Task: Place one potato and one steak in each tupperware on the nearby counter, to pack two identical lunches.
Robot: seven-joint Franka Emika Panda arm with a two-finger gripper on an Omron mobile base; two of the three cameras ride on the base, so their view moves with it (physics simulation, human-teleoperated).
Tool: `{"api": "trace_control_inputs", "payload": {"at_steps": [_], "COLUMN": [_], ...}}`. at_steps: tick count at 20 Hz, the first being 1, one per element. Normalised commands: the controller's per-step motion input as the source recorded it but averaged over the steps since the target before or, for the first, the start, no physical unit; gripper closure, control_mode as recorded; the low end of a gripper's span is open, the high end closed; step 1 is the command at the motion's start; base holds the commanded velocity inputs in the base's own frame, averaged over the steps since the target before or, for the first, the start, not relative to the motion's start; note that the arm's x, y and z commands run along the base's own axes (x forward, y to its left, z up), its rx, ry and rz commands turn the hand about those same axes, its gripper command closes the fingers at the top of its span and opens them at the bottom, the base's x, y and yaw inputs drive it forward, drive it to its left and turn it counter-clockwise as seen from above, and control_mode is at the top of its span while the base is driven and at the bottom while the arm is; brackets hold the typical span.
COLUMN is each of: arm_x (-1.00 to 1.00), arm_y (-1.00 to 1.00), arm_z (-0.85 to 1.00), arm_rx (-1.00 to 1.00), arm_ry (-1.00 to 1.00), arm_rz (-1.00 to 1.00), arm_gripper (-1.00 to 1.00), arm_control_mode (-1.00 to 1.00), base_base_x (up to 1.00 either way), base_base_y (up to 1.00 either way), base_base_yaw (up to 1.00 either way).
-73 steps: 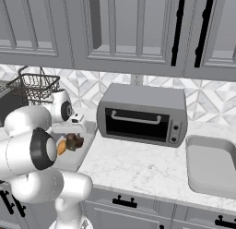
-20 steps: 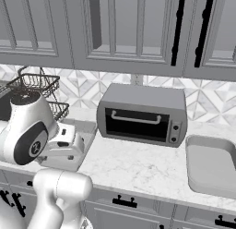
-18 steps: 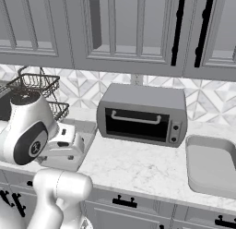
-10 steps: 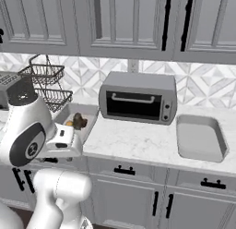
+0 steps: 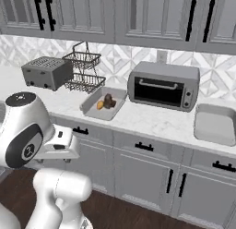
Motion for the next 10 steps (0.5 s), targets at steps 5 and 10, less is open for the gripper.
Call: {"api": "trace_control_inputs", "payload": {"at_steps": [5, 10], "arm_x": [0.0, 0.0], "arm_y": [0.0, 0.0], "arm_z": [0.0, 0.0], "arm_rx": [0.0, 0.0], "arm_ry": [0.0, 0.0], "arm_rz": [0.0, 0.0], "arm_gripper": [-1.0, -1.0], "arm_control_mode": [1.0, 1.0], "base_base_x": [-0.34, -0.23], "base_base_y": [0.71, 0.78], "base_base_yaw": [0.83, 0.85]}}
